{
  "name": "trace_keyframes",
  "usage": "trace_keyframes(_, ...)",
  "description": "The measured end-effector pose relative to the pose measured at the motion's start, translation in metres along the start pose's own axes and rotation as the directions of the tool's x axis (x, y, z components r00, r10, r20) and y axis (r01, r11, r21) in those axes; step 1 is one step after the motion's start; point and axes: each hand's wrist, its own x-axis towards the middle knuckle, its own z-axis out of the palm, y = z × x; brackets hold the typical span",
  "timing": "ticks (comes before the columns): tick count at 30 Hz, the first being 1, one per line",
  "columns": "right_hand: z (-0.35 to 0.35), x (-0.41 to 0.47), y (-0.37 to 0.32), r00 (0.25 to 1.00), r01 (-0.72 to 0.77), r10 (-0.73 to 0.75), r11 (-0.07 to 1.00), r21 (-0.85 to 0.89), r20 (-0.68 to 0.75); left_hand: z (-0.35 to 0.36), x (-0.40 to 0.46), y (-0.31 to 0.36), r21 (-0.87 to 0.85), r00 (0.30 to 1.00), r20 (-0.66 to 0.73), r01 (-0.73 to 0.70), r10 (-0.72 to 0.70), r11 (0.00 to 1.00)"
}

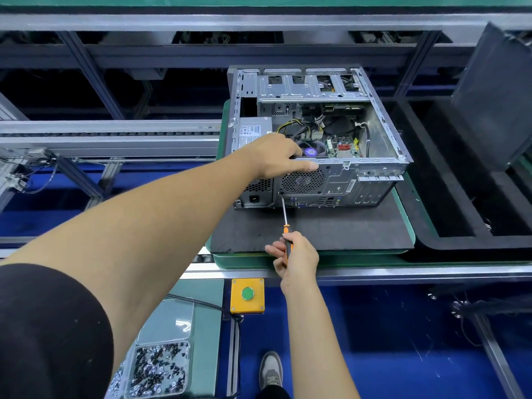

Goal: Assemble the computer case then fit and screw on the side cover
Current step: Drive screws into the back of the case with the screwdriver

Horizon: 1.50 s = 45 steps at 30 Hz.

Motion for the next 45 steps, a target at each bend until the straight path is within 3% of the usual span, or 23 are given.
trace_keyframes(2,0.001,0.002,0.006,0.972,0.205,-0.219,0.967,-0.152,-0.082,0.0,0.0,0.0,0.0,1.0,0.0,-0.005,0.005,1.0)
trace_keyframes(4,0.003,-0.001,0.013,0.901,0.365,-0.421,0.865,-0.343,-0.102,-0.001,0.0,0.001,0.002,1.0,-0.001,-0.005,0.005,1.0)
trace_keyframes(9,0.006,-0.003,0.018,0.679,0.511,-0.731,0.538,-0.671,-0.069,-0.002,0.0,0.001,0.004,1.0,0.003,0.001,-0.001,1.0)
trace_keyframes(10,0.006,-0.002,0.017,0.697,0.52,-0.715,0.561,-0.644,-0.06,-0.001,0.0,0.001,0.002,1.0,0.002,0.001,-0.001,1.0)
trace_keyframes(12,0.005,0.0,0.014,0.845,0.461,-0.53,0.79,-0.403,-0.071,-0.002,0.0,0.001,-0.003,1.0,-0.002,0.005,-0.005,1.0)
trace_keyframes(14,0.004,0.003,0.007,0.976,0.215,-0.216,0.975,-0.052,-0.013,-0.002,-0.001,0.001,-0.015,1.0,-0.001,0.009,-0.009,1.0)
trace_keyframes(17,0.002,0.006,0.003,0.993,-0.011,-0.006,0.991,0.134,0.122,-0.002,-0.001,0.002,-0.024,1.0,-0.002,0.006,-0.007,1.0)
trace_keyframes(23,0.002,0.008,0.004,0.982,-0.06,0.025,0.981,0.183,0.188,-0.001,0.001,0.0,0.004,1.0,0.006,0.009,-0.009,1.0)
trace_keyframes(28,-0.001,0.006,0.003,0.991,0.005,-0.015,0.997,0.08,0.13,-0.001,0.0,0.001,0.002,1.0,0.006,0.016,-0.016,1.0)
trace_keyframes(34,-0.013,-0.007,-0.008,0.967,0.244,-0.251,0.96,-0.136,-0.038,-0.004,-0.002,0.004,-0.004,1.0,0.007,0.023,-0.023,1.0)
trace_keyframes(41,-0.033,-0.028,-0.063,0.782,0.584,-0.622,0.702,-0.408,0.049,-0.006,-0.004,0.005,-0.124,0.997,-0.032,0.061,-0.066,0.99)
trace_keyframes(45,-0.017,-0.017,-0.132,0.648,0.67,-0.75,0.481,-0.566,0.13,-0.004,-0.005,0.002,-0.108,0.995,-0.045,0.078,-0.083,0.991)
